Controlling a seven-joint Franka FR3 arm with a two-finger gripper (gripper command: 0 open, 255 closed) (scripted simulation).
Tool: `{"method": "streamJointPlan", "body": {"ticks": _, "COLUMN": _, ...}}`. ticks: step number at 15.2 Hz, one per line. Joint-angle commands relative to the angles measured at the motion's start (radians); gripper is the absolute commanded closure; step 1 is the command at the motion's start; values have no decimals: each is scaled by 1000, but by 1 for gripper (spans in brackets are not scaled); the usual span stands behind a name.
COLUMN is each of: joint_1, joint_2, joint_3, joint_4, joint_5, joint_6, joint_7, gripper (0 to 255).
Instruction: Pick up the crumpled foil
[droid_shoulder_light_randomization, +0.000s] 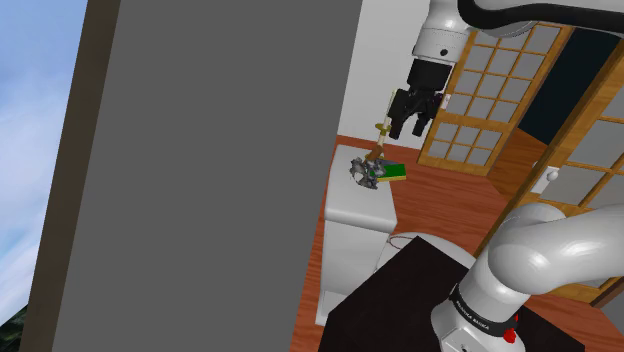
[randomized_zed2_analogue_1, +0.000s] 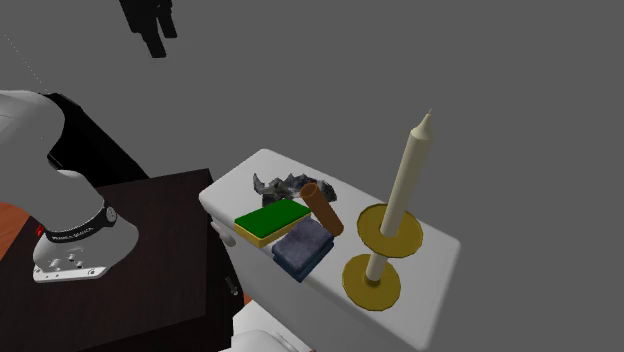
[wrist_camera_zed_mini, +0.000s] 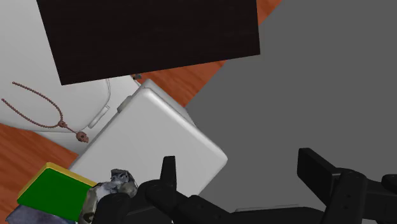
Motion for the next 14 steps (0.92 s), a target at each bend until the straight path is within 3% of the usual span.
{"method": "streamJointPlan", "body": {"ticks": 1, "joint_1": 0, "joint_2": 0, "joint_3": 0, "joint_4": 0, "joint_5": 0, "joint_6": 0, "joint_7": 0, "gripper": 0}}
{"method": "streamJointPlan", "body": {"ticks": 14, "joint_1": -113, "joint_2": 100, "joint_3": -98, "joint_4": -272, "joint_5": -127, "joint_6": 519, "joint_7": -80, "gripper": 0}}
